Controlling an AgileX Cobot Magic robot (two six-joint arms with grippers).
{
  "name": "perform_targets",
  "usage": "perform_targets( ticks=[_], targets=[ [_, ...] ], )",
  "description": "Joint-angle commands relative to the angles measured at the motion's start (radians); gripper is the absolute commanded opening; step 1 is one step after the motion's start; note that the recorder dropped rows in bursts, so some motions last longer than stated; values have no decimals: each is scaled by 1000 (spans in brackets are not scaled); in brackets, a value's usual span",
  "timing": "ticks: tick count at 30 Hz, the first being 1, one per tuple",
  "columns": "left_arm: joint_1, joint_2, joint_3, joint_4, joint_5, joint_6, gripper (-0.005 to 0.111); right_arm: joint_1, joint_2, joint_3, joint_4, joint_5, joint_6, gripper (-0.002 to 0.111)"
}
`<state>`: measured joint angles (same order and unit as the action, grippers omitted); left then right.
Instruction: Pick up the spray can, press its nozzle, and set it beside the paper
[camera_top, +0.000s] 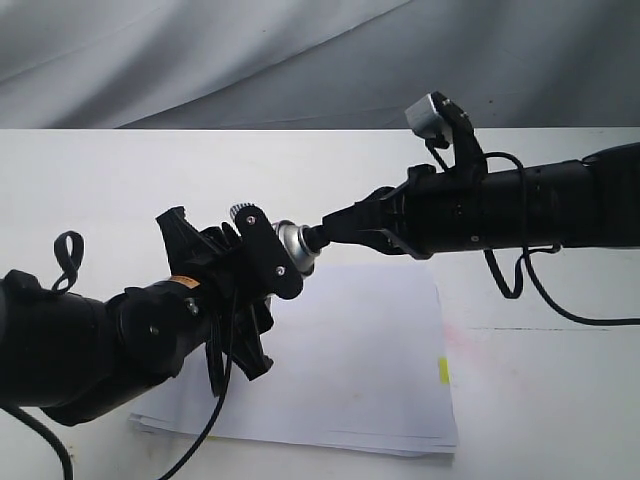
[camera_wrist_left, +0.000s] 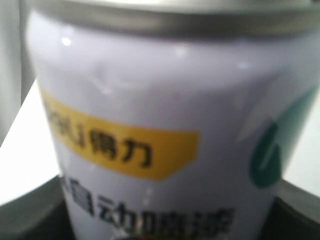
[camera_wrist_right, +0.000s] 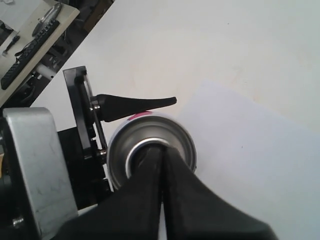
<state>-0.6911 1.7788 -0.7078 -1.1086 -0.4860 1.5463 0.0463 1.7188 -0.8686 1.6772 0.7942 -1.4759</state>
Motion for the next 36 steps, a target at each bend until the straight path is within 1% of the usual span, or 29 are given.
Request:
perform_targets(
  ticks=[1, 13, 17, 36],
  targets=[
    [-7, -8, -10, 1, -29, -1, 0, 4, 34, -7, 23, 26, -13, 0],
    [-7, -8, -10, 1, -29, -1, 0, 4, 38, -7, 41, 60, -27, 0],
    [-7, -8, -10, 1, -29, -1, 0, 37, 38, -7, 38, 21, -42, 0],
    [-7, -8, -10, -5, -29, -1, 0, 35, 38, -7, 38, 14, -42, 0]
  ],
)
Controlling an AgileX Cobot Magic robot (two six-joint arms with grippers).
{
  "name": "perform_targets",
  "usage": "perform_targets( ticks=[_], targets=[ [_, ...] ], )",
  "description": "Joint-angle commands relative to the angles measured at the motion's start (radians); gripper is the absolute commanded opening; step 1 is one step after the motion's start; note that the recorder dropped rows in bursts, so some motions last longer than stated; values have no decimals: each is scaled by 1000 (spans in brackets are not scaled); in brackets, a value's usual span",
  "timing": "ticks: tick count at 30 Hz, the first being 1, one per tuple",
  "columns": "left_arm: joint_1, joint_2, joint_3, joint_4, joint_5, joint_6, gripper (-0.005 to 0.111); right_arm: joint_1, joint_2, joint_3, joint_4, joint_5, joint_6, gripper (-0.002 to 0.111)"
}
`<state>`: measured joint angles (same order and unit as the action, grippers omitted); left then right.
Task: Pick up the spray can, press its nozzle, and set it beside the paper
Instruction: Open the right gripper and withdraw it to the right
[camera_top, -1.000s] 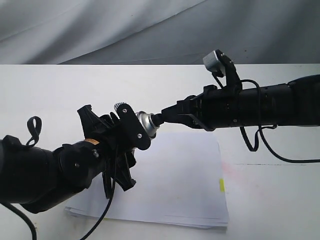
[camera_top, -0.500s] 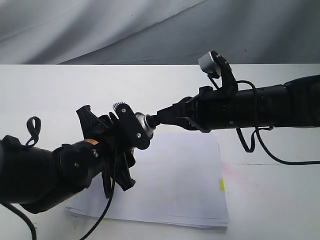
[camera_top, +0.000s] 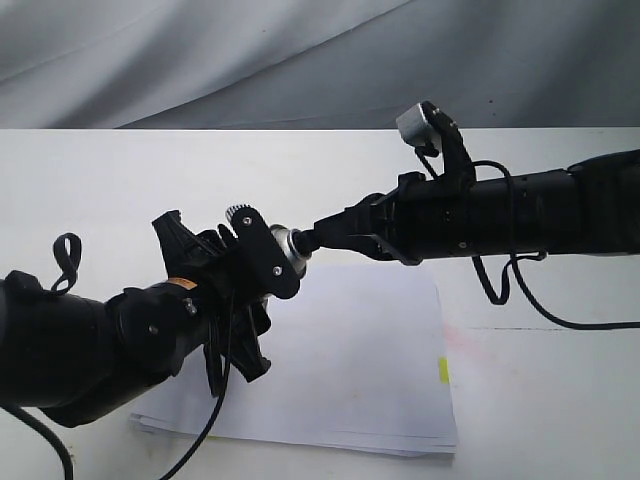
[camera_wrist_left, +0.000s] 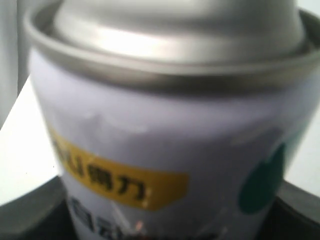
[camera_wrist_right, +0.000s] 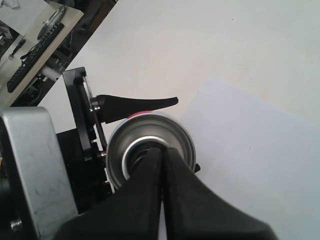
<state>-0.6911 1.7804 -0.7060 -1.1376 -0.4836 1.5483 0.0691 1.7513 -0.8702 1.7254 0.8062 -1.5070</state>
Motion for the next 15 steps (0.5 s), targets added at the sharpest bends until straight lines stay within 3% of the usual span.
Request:
perform_targets(
  ticks=[1, 10, 15],
  targets=[
    [-7, -9, -11, 24, -31, -3, 0, 13, 5, -5, -10, 2, -11, 0],
    [-7, -9, -11, 23, -43, -3, 0, -1, -103, -5, -103, -146, 38, 0],
    [-7, -9, -11, 17, -63, -20, 0, -109, -225, 9, -183, -186, 124, 0]
  ],
)
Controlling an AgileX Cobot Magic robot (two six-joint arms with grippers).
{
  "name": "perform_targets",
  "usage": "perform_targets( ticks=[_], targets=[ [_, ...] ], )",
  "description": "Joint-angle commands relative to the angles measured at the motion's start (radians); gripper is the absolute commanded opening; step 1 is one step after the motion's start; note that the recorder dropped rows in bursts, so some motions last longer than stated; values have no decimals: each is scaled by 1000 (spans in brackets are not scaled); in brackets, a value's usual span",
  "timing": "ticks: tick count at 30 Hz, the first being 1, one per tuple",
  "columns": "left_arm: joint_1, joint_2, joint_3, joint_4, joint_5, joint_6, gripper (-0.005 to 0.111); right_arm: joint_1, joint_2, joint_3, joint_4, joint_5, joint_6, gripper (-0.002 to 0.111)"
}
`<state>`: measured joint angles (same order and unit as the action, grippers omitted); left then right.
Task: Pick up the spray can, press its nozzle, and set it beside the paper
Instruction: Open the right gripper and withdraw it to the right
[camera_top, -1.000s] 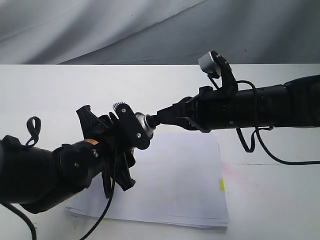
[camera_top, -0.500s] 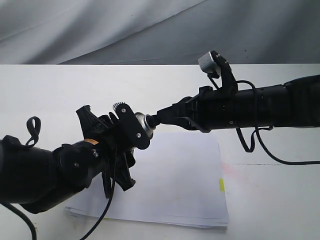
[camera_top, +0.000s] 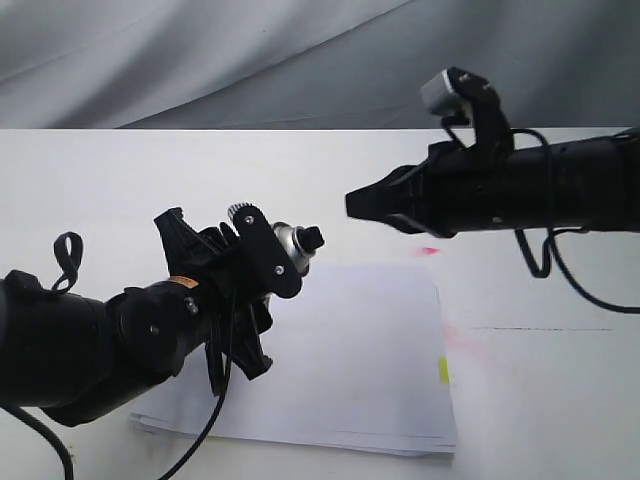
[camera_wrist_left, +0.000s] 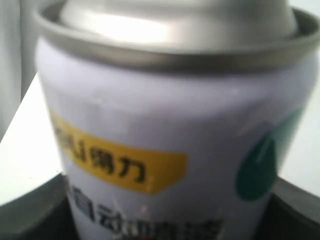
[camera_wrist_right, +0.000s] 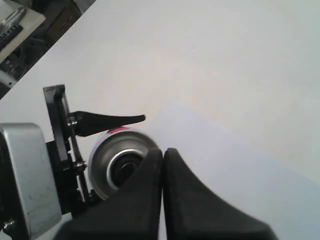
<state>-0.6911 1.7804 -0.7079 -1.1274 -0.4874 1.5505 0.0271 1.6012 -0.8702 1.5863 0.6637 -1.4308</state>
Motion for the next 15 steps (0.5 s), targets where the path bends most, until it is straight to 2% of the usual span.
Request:
perform_targets(
  ticks=[1, 5, 8, 11, 15],
  targets=[
    [-7, -9, -9, 5, -67, -34, 0, -85, -102, 26, -42, -64, 48, 0],
    [-7, -9, -9, -1, -84, -60, 0, -131, -228, 125, -17, -255, 19, 0],
    [-7, -9, -9, -3, -84, -86, 0, -135, -357, 199, 88, -419, -95, 0],
    [-7, -9, -9, 10, -84, -120, 0, -135, -513, 235, 127, -492, -219, 0],
    [-7, -9, -9, 39, -84, -167, 0, -135, -708, 234, 120, -603, -255, 0]
  ],
)
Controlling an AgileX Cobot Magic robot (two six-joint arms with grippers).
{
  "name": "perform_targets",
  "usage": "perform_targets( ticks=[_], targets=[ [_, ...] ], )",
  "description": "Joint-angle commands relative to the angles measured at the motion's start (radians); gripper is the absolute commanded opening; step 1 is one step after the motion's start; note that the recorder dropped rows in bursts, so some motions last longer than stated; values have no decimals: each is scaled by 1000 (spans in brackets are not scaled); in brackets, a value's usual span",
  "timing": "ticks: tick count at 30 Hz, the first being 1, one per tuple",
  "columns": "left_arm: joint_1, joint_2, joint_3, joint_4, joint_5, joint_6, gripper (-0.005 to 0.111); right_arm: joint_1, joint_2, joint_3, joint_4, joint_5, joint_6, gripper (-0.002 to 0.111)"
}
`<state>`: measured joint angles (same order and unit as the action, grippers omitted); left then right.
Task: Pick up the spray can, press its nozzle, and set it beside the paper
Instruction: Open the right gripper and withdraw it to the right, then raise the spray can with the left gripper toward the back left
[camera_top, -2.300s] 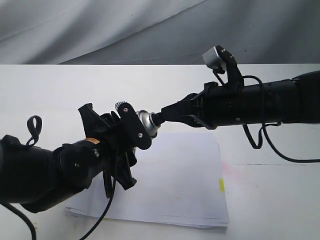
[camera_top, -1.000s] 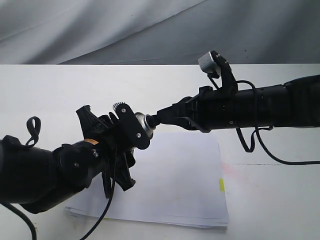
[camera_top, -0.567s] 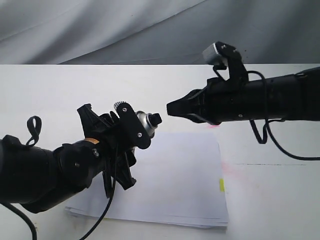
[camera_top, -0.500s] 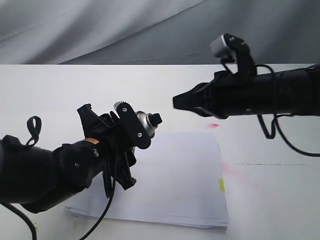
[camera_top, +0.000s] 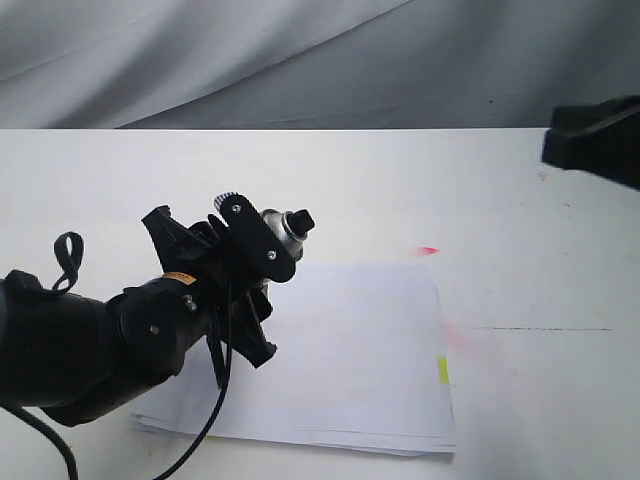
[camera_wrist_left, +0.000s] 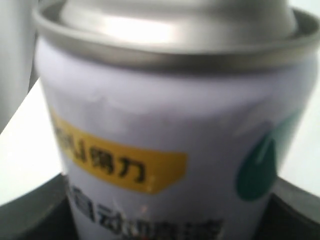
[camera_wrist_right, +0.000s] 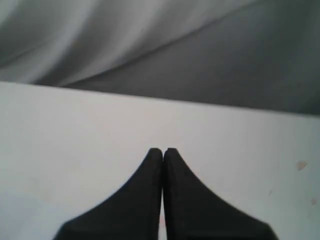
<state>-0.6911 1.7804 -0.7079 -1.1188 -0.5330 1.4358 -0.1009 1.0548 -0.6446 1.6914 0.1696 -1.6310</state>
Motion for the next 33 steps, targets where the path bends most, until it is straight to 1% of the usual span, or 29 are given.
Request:
perform_targets(
  ticks=[1, 4, 8, 14, 20, 26, 29, 32, 33],
  targets=[
    [-7, -9, -9, 31, -38, -52, 0, -7, -198, 11, 5, -138, -60, 0],
    [-7, -9, -9, 34, -38, -83, 0, -7, -318, 34, -14, -202, -66, 0],
    [-7, -9, -9, 38, -38, -139, 0, -7, -481, 99, -14, -210, -66, 0],
    [-7, -9, -9, 40, -38, -168, 0, -7, -632, 208, -13, -306, -58, 0],
    [-7, -38, -9, 62, -66, -300, 0, -7, -710, 243, -2, -306, -38, 0],
    [-7, -135, -9, 134, -104, -383, 0, -7, -724, 243, -2, -308, -38, 0],
    [-5, -177, -9, 136, -151, -425, 0, -7, -724, 243, -2, -308, -36, 0],
    [28, -215, -9, 143, -167, -485, 0, -7, -724, 243, -2, -308, -36, 0],
    [51, -226, -9, 143, -167, -513, 0, -7, -724, 243, -2, -310, -36, 0]
  ],
)
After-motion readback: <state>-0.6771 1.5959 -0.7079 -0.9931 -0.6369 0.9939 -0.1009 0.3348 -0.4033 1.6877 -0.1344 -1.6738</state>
